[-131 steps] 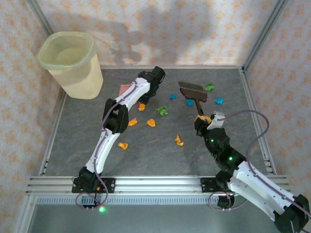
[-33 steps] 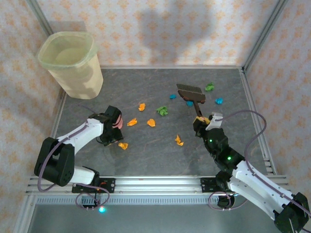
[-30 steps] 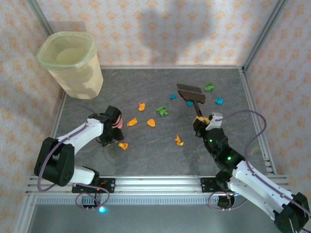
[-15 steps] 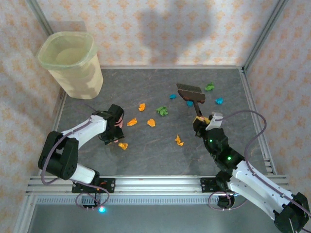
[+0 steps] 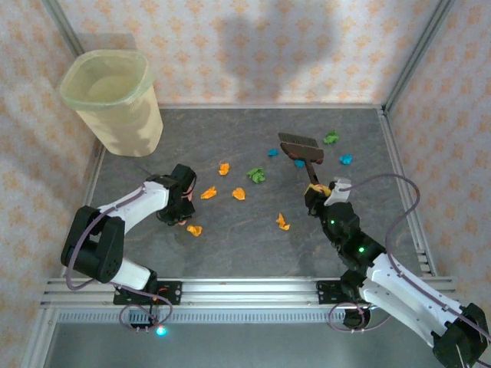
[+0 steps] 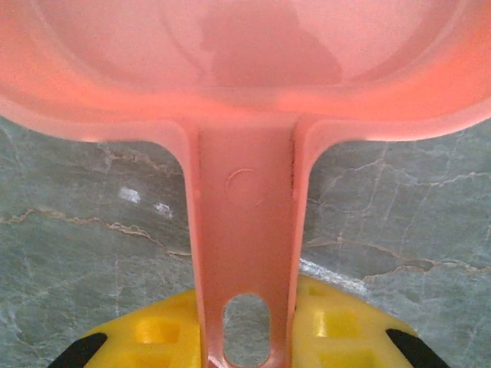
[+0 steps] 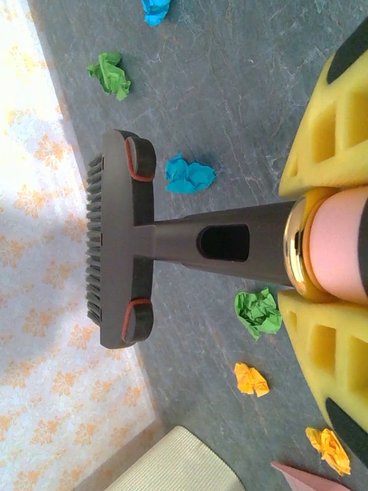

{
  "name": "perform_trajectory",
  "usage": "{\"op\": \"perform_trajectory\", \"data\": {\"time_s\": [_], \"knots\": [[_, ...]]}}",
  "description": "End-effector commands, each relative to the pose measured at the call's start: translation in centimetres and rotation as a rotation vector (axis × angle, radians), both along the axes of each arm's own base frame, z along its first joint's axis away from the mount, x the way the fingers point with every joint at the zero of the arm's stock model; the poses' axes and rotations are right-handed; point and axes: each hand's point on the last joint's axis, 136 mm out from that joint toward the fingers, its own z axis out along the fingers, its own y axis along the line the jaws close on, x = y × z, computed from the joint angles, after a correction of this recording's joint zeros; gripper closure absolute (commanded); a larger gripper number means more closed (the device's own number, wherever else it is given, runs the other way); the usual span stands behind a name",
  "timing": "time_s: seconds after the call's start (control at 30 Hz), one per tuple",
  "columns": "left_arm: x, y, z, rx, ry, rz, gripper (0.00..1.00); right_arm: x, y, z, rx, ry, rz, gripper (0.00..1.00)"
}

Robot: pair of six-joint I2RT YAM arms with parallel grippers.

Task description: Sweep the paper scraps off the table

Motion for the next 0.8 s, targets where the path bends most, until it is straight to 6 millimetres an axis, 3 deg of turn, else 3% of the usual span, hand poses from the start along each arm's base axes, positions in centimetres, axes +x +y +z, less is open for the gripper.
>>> {"op": "perform_trajectory", "data": {"time_s": [0.0,0.17,0.3,0.43,0.53,0.63,0.7,0.77], "knots": [[0.7,0.6,1.6,0.045,-0.031,0.012,1.00,0.2,0.0,1.6,0.035,-0.066,-0.009,1.00],[1.0,1.1,5.7,0.047,-0.125,0.015,1.00,0.3,-0.1,1.6,0.035,-0.073,-0.011,1.00],[1.0,1.7,10.5,0.060,-0.230,-0.020,1.00,0.1,1.3,2.1,0.040,-0.094,0.070,1.00],[0.2,3.1,15.6,0.124,-0.292,-0.088,1.00,-0.3,5.6,3.5,0.071,-0.101,0.290,1.00],[-0.5,3.5,18.2,0.140,-0.332,-0.142,1.00,-0.6,9.3,4.1,0.068,-0.034,0.455,1.00],[-1.3,3.5,19.2,0.140,-0.340,-0.202,1.00,-1.4,12.5,3.7,-0.014,0.038,0.580,1.00],[-1.9,3.3,19.2,0.133,-0.324,-0.235,1.00,-3.1,14.6,3.4,-0.122,0.054,0.697,1.00],[-2.3,3.2,19.0,0.122,-0.306,-0.247,1.00,-4.5,15.5,3.8,-0.203,0.046,0.747,1.00]]}}
